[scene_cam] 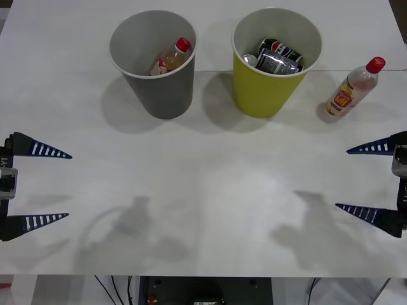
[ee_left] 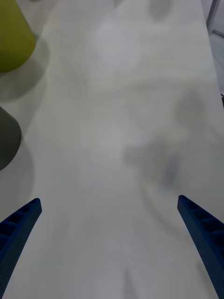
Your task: Put the can into the green bin and the plastic bottle into the gray bin
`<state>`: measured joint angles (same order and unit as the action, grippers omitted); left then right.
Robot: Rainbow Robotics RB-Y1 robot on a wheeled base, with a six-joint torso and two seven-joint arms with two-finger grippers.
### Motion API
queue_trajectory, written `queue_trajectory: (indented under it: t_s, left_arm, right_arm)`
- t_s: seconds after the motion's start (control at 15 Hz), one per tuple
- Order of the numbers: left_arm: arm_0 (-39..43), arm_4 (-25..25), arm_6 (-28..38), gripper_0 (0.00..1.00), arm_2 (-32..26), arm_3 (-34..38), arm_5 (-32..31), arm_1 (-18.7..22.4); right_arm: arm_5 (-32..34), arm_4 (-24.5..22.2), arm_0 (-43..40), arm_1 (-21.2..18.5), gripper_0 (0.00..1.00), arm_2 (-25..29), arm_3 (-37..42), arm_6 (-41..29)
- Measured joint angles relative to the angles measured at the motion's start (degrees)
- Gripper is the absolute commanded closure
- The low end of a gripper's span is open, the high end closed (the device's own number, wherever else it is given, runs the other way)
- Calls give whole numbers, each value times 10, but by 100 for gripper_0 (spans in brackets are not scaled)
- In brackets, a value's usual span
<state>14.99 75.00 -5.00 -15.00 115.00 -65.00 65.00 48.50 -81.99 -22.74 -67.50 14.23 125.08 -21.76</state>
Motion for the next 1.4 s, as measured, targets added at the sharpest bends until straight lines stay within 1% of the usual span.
queue_trajectory:
  t_s: [0.2,0.27,0.33,0.47,0.6,0.73,0.8,0.93,1.07,1.2,1.33,1.4]
  left_arm:
    - [0,0,0,0,0,0,0,0]
    - [0,0,0,0,0,0,0,0]
    - [0,0,0,0,0,0,0,0]
    - [0,0,0,0,0,0,0,0]
    - [0,0,0,0,0,0,0,0]
    - [0,0,0,0,0,0,0,0]
    - [0,0,0,0,0,0,0,0]
    - [0,0,0,0,0,0,0,0]
    - [0,0,0,0,0,0,0,0]
    - [0,0,0,0,0,0,0,0]
    - [0,0,0,0,0,0,0,0]
    - [0,0,0,0,0,0,0,0]
  right_arm:
    - [-84,-65,-49,-2,0,-3,36,-115]
    - [-116,-84,-63,-3,0,-11,41,-152]
    - [-168,-99,-76,-9,0,-31,41,-194]
    - [-309,-107,-96,-37,0,-101,31,-264]
    - [-443,-102,-95,-66,0,-179,9,-301]
    - [-522,-93,-80,-74,0,-233,-19,-307]
    - [-552,-84,-72,-74,0,-254,-34,-308]
    - [-627,-48,-49,-75,0,-307,-55,-307]
    - [-731,8,-11,-82,0,-388,-63,-304]
    - [-818,60,42,-84,0,-467,-63,-297]
    - [-881,110,117,-79,0,-546,-76,-289]
    - [-894,124,146,-72,0,-569,-91,-285]
